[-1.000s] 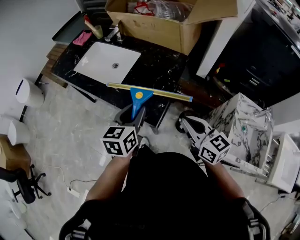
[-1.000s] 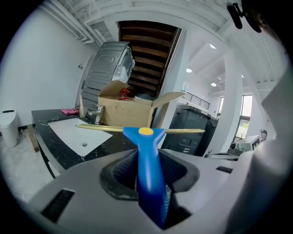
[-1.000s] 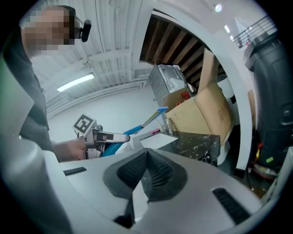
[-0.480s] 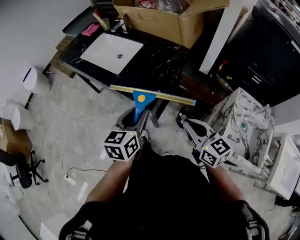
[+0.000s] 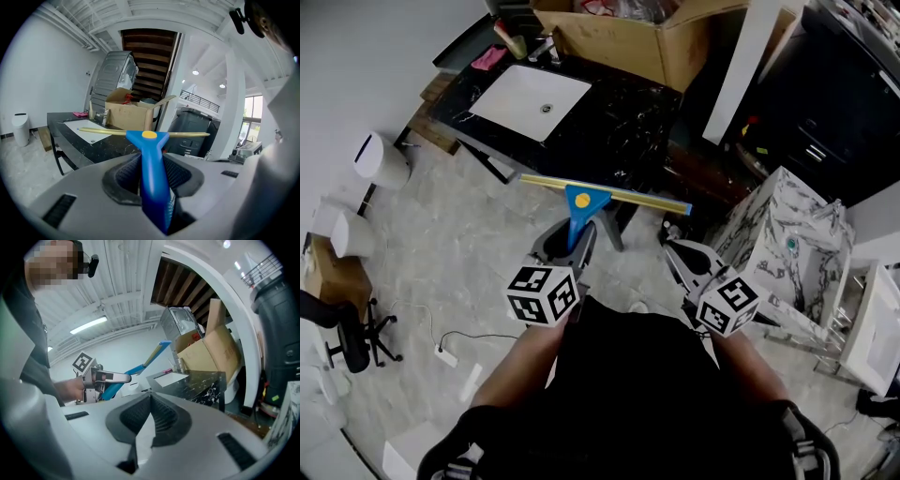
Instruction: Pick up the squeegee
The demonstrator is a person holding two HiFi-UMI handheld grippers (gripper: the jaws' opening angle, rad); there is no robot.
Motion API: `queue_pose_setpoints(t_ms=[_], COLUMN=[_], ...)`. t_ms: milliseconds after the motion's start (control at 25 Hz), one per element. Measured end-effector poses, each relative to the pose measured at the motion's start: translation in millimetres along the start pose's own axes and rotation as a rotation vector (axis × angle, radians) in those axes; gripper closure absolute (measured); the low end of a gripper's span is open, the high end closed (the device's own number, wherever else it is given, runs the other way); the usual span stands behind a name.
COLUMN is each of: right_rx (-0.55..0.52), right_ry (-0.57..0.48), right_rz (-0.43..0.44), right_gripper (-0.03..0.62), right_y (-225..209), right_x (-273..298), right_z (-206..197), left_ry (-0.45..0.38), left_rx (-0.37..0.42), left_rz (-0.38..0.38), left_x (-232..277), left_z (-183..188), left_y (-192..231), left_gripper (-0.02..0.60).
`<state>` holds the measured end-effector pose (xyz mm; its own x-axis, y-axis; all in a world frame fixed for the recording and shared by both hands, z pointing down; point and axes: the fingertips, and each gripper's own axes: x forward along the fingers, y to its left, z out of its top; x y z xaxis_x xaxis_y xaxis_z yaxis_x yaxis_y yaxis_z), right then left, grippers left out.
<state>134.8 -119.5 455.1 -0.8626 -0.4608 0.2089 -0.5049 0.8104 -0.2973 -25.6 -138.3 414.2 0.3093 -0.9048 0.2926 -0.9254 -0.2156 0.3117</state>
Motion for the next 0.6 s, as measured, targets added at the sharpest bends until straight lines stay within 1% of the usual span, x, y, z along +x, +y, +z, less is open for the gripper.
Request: queue_pose_setpoints(t_ms=[360,600], right_rx=[0.002,-0.009], right_ry=[-0.03,-0.038], right_rz=[-0.044,-0.066], right_gripper=[0.586,0.586], right_y=[20.4,38.2], right_x=[9.7,24.2], right_z=[8.5,17.1], left_ry=[0.013,0.009], left_rx=[0.023,0.003], left_rz=[-0.039,-0.046], left_x=[-11.1,-24.5], left_z=[11.5,19.3], left_y=[9.2,31.2], left_gripper=[0.437,0.439])
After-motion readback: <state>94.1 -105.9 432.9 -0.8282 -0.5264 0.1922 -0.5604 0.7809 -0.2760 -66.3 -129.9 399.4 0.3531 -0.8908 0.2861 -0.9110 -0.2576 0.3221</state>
